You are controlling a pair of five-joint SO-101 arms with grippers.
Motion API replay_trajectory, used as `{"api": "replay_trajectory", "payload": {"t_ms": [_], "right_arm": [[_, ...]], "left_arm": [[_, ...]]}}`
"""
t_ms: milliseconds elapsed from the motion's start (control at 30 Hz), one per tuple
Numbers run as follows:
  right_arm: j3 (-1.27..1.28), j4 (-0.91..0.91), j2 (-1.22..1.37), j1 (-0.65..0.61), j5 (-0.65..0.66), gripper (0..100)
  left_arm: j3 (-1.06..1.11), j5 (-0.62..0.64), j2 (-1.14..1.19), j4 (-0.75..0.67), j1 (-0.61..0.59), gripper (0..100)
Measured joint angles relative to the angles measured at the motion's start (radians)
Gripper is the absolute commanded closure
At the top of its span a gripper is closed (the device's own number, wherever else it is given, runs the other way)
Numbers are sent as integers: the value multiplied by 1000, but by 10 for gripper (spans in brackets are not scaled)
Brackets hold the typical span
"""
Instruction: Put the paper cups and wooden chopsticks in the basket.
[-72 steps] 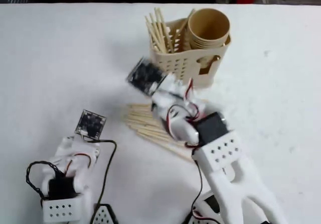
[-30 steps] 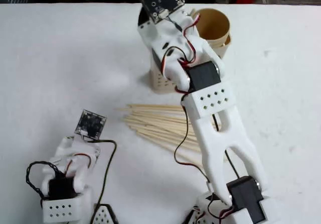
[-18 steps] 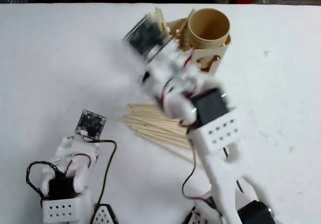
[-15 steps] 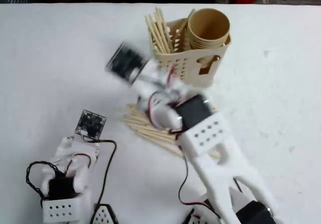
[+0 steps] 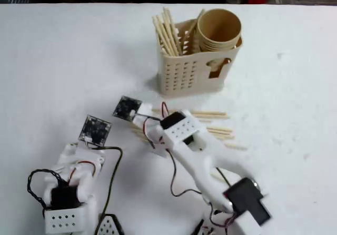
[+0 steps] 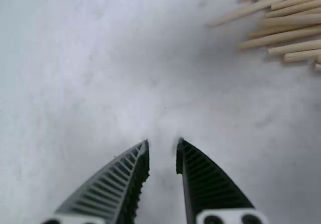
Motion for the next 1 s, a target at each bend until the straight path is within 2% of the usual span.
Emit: {"api": "replay_trajectory", "payload": {"t_ms": [267, 700, 1000], "right_arm": [[0, -37, 31, 32, 0, 957], [-80, 51, 31, 89, -43, 964], [-104, 157, -270, 89, -57, 982]], "left_arm": [[0, 0, 0, 0, 0, 891], [0, 0, 0, 0, 0, 891], [0, 0, 0, 0, 0, 891]]}}
